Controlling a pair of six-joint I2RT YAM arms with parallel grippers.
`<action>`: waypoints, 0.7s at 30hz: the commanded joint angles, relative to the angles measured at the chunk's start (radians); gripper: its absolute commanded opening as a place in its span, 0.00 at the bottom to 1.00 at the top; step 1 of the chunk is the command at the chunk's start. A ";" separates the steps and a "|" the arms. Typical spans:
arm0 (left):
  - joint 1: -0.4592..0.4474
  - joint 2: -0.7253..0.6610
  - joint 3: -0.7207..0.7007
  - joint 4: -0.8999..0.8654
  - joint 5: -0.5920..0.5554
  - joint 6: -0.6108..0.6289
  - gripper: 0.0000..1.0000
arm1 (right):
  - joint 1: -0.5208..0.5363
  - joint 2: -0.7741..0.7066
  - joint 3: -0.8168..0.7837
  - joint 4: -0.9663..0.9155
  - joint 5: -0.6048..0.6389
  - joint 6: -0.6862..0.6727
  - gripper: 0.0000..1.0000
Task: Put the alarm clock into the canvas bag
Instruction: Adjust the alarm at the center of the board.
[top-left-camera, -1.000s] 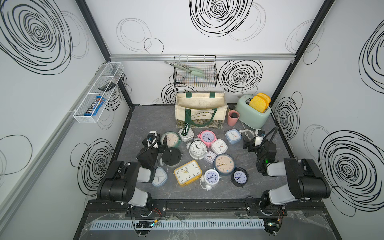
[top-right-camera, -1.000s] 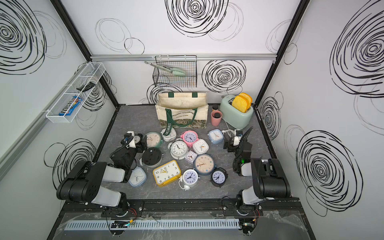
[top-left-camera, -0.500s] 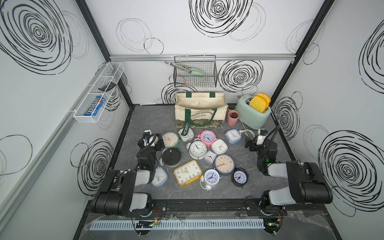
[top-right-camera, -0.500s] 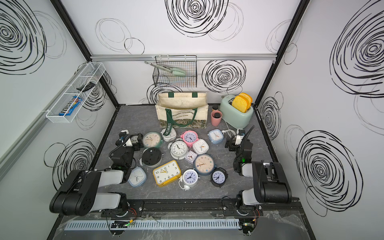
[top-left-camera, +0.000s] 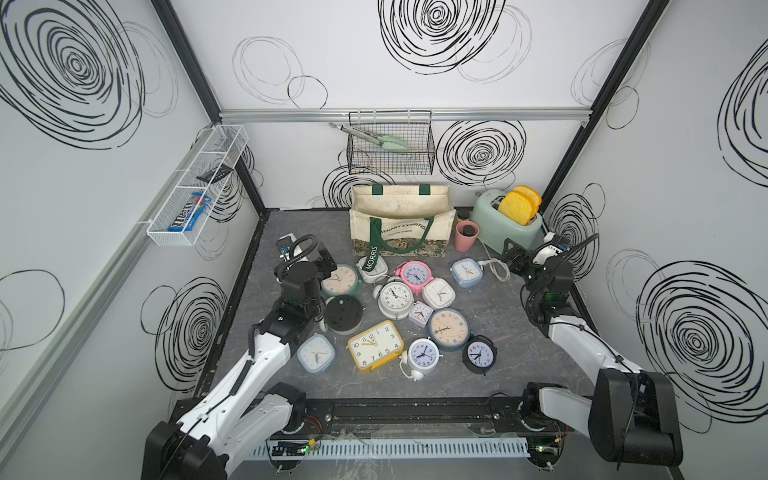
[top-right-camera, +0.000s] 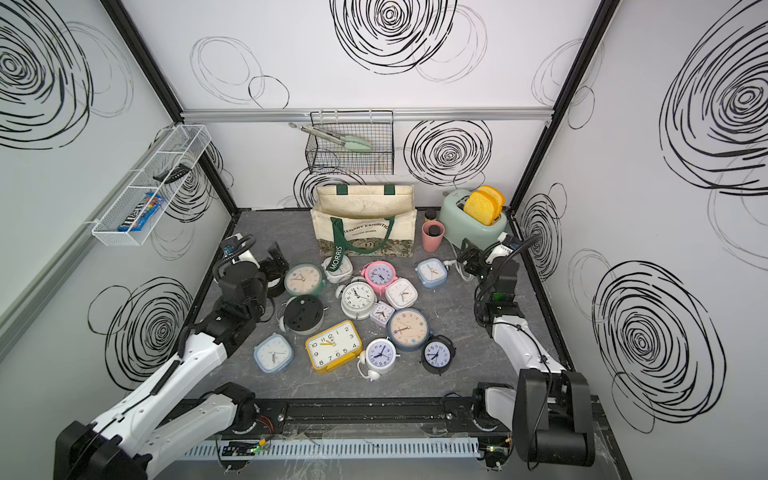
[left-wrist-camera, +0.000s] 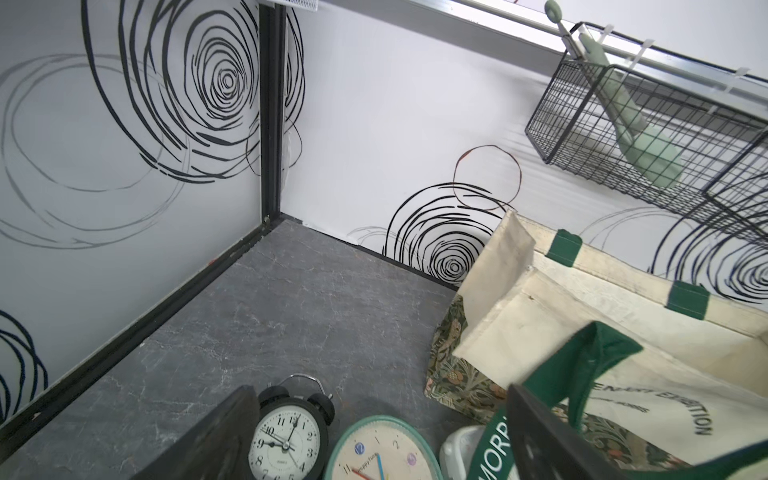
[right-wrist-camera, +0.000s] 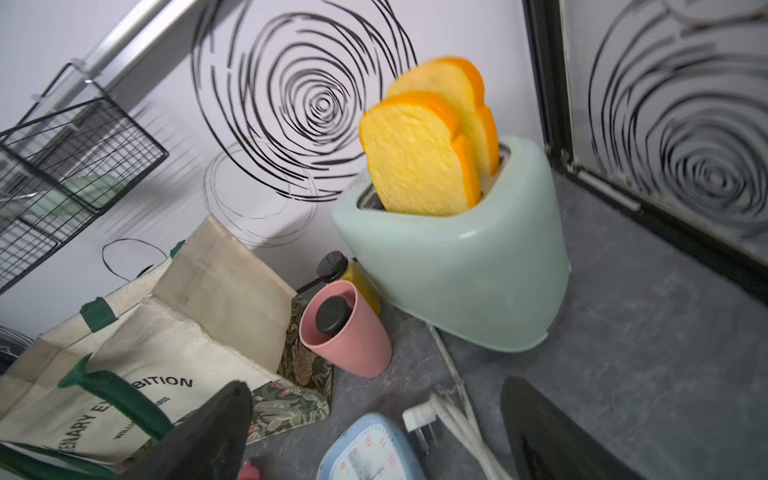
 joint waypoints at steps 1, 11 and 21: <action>-0.012 -0.048 0.066 -0.305 0.105 -0.070 0.96 | -0.081 0.075 0.028 -0.094 -0.248 0.192 0.97; -0.076 -0.129 0.058 -0.471 0.490 0.084 0.96 | 0.153 0.172 0.229 -0.573 0.141 0.114 0.97; -0.216 -0.184 -0.021 -0.417 0.400 0.146 0.96 | 0.388 0.500 0.582 -0.797 0.422 0.015 0.97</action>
